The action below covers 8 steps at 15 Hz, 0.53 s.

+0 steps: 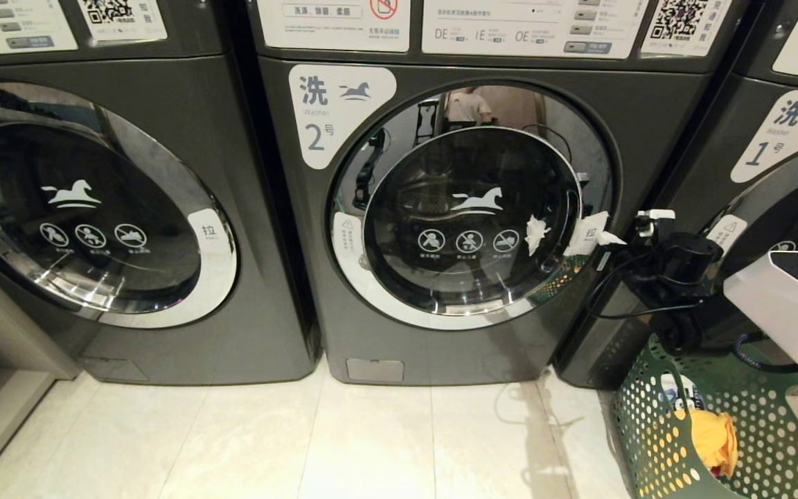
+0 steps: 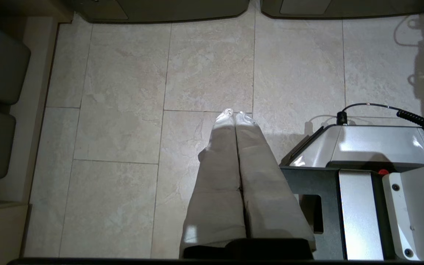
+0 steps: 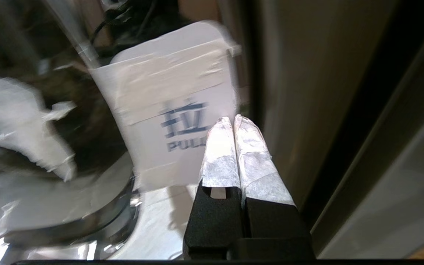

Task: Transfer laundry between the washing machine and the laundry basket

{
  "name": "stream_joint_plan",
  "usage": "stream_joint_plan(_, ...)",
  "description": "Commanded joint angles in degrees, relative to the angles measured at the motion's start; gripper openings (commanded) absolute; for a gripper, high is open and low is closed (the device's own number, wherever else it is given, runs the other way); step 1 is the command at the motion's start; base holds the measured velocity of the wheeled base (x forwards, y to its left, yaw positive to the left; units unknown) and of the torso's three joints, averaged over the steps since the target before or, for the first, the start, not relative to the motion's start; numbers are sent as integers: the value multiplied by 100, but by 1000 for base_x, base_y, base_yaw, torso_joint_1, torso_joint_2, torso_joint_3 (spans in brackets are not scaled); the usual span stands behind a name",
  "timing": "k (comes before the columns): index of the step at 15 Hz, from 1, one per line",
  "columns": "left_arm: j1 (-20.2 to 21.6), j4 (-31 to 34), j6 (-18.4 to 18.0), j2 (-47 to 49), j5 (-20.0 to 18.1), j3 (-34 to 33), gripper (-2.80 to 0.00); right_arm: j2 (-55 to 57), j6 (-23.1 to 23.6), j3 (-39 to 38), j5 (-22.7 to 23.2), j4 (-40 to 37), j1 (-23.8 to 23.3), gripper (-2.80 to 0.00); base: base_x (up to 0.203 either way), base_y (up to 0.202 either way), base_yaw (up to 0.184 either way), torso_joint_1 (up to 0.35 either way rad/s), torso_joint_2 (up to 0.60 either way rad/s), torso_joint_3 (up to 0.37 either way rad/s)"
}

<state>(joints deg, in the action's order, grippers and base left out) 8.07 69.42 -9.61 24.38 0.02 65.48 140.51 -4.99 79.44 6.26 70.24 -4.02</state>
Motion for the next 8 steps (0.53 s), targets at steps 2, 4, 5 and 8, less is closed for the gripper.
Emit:
stream_joint_plan(2, 2, -362, -44, 8, -22, -369, -280, -913, 3, -710, 109, -49, 32, -280, 0, 0, 0, 0, 0, 0)
stream_joint_plan(4, 0, -893, -49, 17, -65, -814, -280, -2012, 37, -1769, 307, -205, 62, -280, 0, 0, 0, 0, 0, 0)
stream_joint_plan(5, -3, -1192, -49, 8, -109, -1085, -280, -2556, 84, -2419, 414, -268, 70, -280, 0, 0, 0, 0, 0, 0)
stream_joint_plan(8, -6, -2121, -49, -59, -155, -2133, -280, -4113, 340, -4821, 652, -367, 81, -280, 0, 0, 0, 0, 0, 0)
